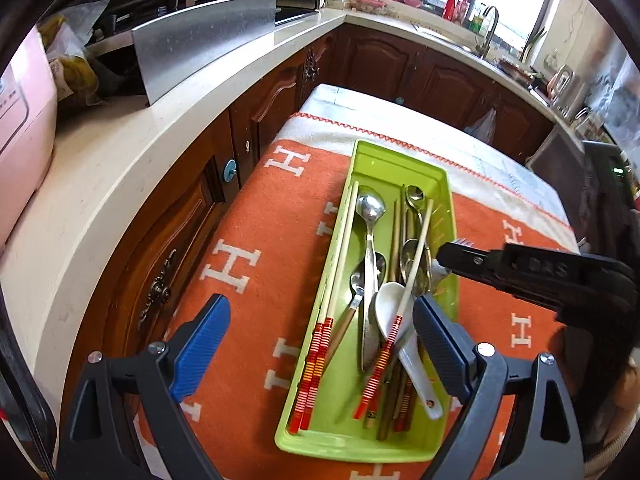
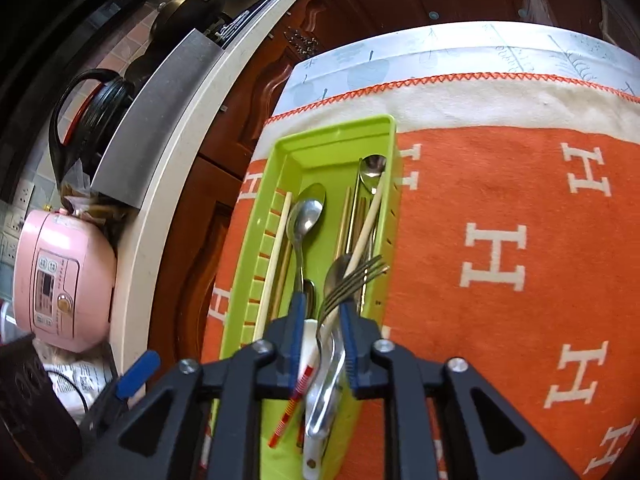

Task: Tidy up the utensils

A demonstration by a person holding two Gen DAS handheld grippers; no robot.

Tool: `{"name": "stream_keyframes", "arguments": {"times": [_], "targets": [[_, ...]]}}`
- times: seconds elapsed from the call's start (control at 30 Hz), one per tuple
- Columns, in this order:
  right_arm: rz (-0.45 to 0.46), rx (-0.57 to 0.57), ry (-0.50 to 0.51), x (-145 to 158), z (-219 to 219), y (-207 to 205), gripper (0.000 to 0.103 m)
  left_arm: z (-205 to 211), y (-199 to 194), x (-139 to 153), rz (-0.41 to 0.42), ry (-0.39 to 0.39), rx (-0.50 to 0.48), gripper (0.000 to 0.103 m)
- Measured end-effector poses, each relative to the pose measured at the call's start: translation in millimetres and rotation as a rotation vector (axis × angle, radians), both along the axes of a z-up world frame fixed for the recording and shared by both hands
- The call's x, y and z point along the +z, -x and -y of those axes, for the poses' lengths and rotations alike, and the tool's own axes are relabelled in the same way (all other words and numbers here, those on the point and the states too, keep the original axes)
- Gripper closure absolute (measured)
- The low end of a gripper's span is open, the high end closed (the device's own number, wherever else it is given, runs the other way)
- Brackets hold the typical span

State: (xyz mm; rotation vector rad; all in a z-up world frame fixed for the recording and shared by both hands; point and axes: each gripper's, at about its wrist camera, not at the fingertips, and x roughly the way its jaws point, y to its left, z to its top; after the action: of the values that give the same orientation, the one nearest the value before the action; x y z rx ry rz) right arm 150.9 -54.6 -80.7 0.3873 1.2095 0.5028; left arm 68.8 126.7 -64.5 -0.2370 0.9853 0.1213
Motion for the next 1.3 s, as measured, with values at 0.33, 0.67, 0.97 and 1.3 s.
{"name": "stream_keyframes", "arguments": {"times": [0.33, 0.67, 0.97, 1.3], "targets": [[0.105, -0.009, 0.029, 21, 25, 34, 0.082, 13, -1, -3, -0.038, -0.015, -0.038, 0.012], [0.213, -0.063, 0.167, 44, 63, 96, 0.082, 42, 24, 16, -0.021, -0.011, -0.097, 0.012], [0.253, -0.147, 0.189, 66, 97, 146, 0.082, 82, 55, 36, 0.004, -0.039, -0.159, 0.002], [0.292, -0.244, 0.253, 87, 132, 187, 0.082, 123, 80, 56, 0.022, -0.052, -0.209, 0.001]]}}
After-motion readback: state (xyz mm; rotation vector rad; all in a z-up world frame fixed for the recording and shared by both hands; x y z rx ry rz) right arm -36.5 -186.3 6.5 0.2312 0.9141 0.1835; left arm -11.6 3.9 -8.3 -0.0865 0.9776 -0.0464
